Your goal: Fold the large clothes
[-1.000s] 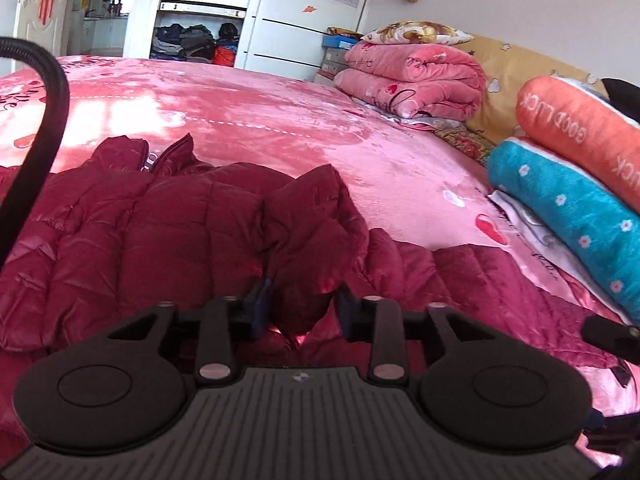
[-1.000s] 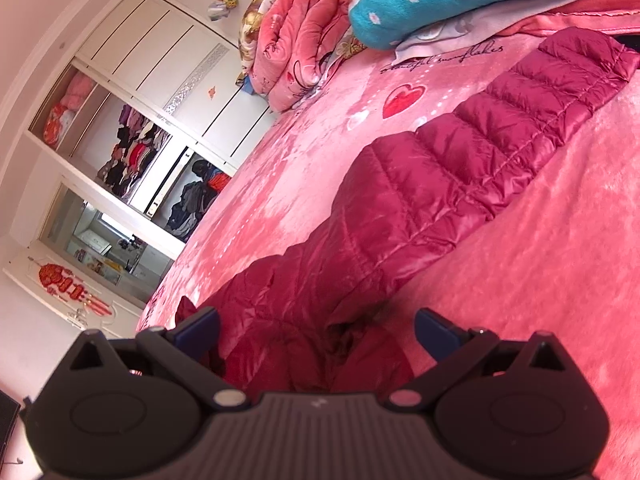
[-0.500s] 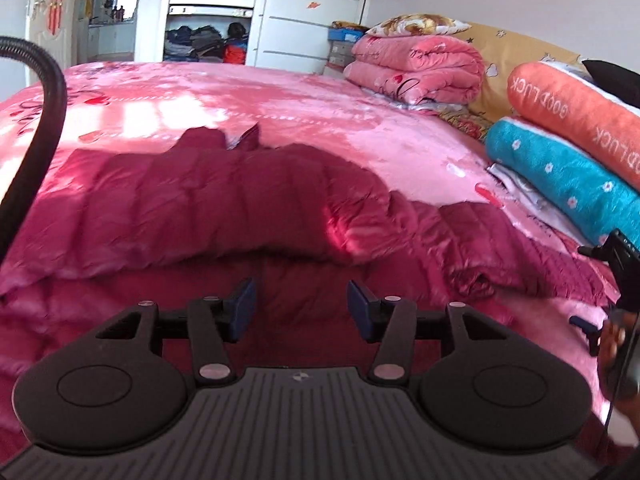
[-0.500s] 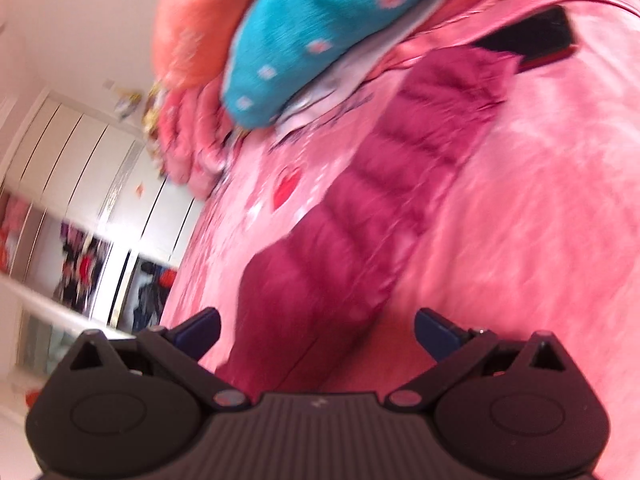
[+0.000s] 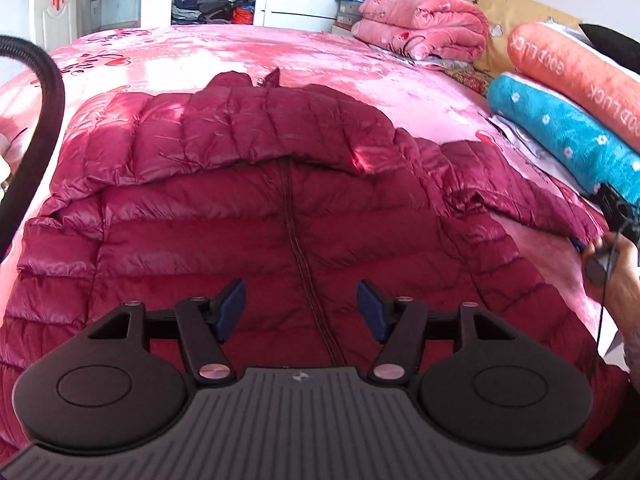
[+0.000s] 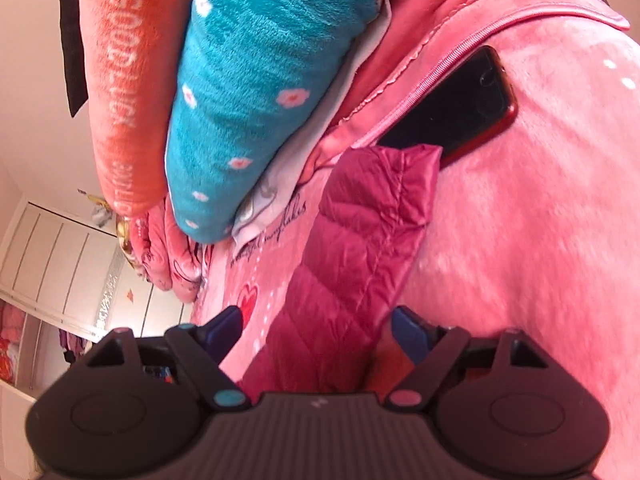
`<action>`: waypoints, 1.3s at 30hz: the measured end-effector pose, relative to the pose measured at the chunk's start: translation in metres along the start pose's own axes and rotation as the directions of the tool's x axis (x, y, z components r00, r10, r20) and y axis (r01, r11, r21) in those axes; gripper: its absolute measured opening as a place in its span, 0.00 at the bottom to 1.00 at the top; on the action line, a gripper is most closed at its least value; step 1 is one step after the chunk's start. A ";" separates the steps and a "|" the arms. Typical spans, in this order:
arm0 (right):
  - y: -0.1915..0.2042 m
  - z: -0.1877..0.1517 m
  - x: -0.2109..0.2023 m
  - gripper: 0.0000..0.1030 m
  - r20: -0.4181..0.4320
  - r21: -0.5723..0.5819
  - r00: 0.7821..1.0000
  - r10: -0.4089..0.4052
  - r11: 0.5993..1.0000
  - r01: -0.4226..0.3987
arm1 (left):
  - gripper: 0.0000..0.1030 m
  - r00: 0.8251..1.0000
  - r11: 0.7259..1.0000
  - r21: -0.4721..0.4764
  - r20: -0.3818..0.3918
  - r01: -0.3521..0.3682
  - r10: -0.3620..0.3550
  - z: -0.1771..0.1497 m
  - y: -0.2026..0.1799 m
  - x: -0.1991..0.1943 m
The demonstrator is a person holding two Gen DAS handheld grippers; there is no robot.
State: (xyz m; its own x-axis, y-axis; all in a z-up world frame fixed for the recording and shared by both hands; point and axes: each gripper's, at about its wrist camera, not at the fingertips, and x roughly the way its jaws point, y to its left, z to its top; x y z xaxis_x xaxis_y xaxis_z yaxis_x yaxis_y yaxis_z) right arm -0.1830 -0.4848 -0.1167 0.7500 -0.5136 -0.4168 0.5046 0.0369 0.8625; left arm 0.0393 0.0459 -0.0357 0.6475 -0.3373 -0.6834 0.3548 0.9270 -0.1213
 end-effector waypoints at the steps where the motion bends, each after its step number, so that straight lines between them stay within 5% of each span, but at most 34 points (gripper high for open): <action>1: 0.000 0.002 0.004 0.79 0.005 0.007 1.000 0.014 1.000 -0.014 | 0.75 1.000 1.000 0.002 -0.002 0.002 -0.002 -0.003 0.002 -0.003; 3: 0.000 0.006 0.010 0.79 0.011 0.012 0.999 0.051 0.999 -0.051 | 0.75 1.000 1.000 0.000 -0.008 0.003 -0.003 -0.004 0.001 -0.004; 6: -0.001 0.010 0.021 0.63 0.008 0.005 0.997 0.076 0.997 -0.076 | 0.76 1.000 1.000 -0.011 -0.013 0.004 -0.004 -0.006 0.002 -0.003; 8: -0.004 0.011 0.031 0.39 -0.019 0.010 0.996 0.083 0.997 -0.083 | 0.76 1.000 1.000 -0.016 -0.014 0.002 -0.002 -0.006 0.003 -0.003; 11: -0.010 0.009 0.041 0.19 -0.042 0.017 0.997 0.060 0.998 -0.059 | 0.77 1.000 1.000 -0.030 -0.013 -0.001 0.001 -0.007 0.007 -0.004; 19: -0.003 0.005 0.039 0.05 -0.045 0.055 0.996 0.080 0.995 -0.077 | 0.80 1.000 0.996 -0.084 0.018 -0.004 0.005 -0.009 0.018 -0.009; 25: 0.066 -0.014 0.022 0.03 -0.080 -0.188 0.981 0.179 0.963 -0.191 | 0.82 0.999 0.990 -0.143 0.051 0.008 -0.001 -0.013 0.032 -0.017; 32: 0.176 -0.081 -0.021 0.03 -0.219 -0.473 0.907 0.359 0.774 -0.421 | 0.84 0.995 0.976 -0.215 0.096 0.046 -0.025 -0.019 0.057 -0.027; 39: 0.264 -0.194 -0.062 0.03 -0.412 -0.621 0.796 0.444 0.503 -0.602 | 0.86 0.988 0.950 -0.306 0.150 0.068 -0.022 -0.026 0.083 -0.042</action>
State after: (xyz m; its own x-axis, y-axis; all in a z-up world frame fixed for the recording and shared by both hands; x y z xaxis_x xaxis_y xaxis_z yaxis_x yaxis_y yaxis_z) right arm -0.0135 -0.2768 0.0812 0.9970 -0.0395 -0.0669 0.0680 0.8595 0.5066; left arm 0.0239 0.1410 -0.0360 0.7334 -0.3784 -0.5647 0.1742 0.9076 -0.3819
